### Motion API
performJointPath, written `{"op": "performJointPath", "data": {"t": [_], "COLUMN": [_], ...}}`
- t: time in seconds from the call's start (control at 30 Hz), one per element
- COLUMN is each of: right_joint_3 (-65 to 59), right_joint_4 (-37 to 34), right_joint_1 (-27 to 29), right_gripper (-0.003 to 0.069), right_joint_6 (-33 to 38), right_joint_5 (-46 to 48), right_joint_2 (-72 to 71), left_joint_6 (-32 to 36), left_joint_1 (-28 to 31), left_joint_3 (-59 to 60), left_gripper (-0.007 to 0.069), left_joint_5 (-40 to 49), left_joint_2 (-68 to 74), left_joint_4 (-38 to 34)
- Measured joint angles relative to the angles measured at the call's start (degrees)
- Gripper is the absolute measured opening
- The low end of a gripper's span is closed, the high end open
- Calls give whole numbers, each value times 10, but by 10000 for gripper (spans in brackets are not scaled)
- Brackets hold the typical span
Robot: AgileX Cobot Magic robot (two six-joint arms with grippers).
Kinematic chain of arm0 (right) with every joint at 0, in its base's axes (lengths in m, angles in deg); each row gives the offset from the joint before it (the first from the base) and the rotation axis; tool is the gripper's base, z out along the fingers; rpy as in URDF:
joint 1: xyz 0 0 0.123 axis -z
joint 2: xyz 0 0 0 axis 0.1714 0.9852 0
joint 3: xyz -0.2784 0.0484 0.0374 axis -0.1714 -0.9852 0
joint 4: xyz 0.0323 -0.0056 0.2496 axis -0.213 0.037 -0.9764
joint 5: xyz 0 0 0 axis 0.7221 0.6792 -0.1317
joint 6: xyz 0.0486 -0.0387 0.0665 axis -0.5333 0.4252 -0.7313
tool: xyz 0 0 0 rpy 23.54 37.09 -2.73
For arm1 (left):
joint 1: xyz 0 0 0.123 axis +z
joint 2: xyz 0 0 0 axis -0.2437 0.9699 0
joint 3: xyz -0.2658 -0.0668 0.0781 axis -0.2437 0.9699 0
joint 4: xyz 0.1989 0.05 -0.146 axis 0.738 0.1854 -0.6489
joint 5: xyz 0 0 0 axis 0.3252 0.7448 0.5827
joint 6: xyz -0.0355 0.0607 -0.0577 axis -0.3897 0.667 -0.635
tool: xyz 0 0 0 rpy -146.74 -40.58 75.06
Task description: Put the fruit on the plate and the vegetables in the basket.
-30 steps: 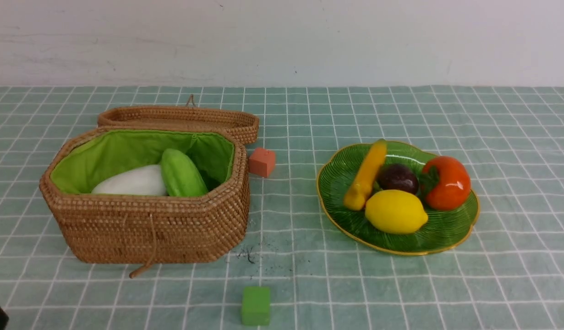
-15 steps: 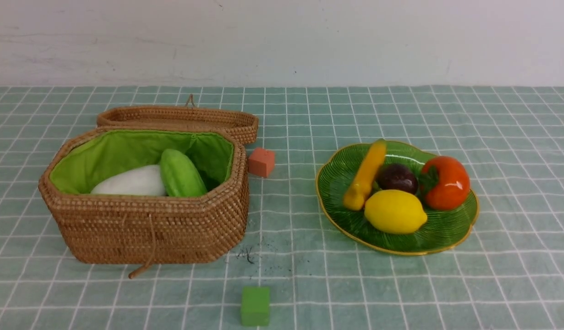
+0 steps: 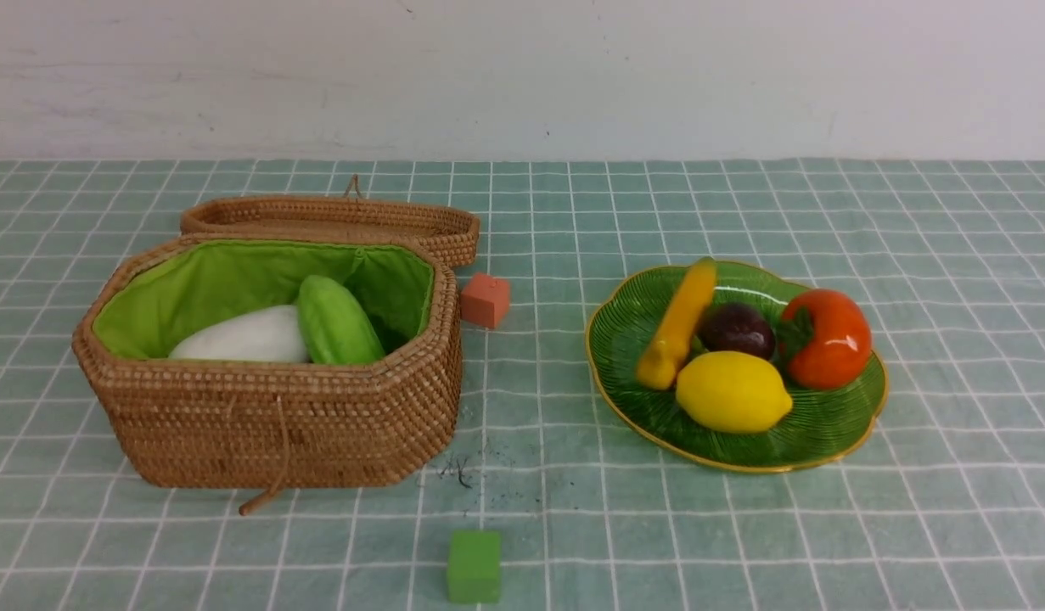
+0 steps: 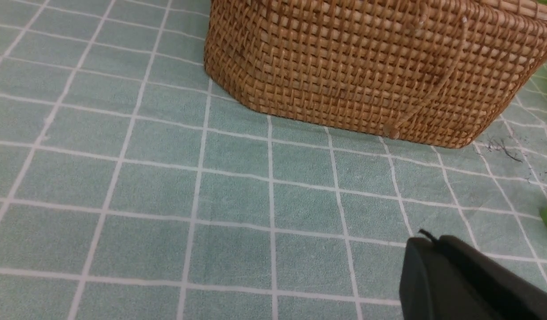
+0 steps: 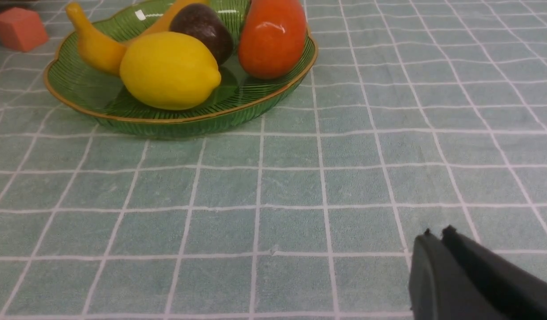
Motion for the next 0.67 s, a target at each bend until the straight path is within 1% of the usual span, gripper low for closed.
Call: {"op": "performJointPath", "data": {"t": [0.67], "right_joint_3": [0], "right_joint_4": [0], "right_joint_1": [0], "right_gripper": [57], "right_joint_6": [0], "right_joint_5": [0], "right_joint_2": [0], "left_joint_6": [-1], "left_joint_1": [0], "left_joint_3": [0], "left_gripper": [-2], "left_joint_5": [0], "left_joint_2": [0], "left_joint_4": [1]}}
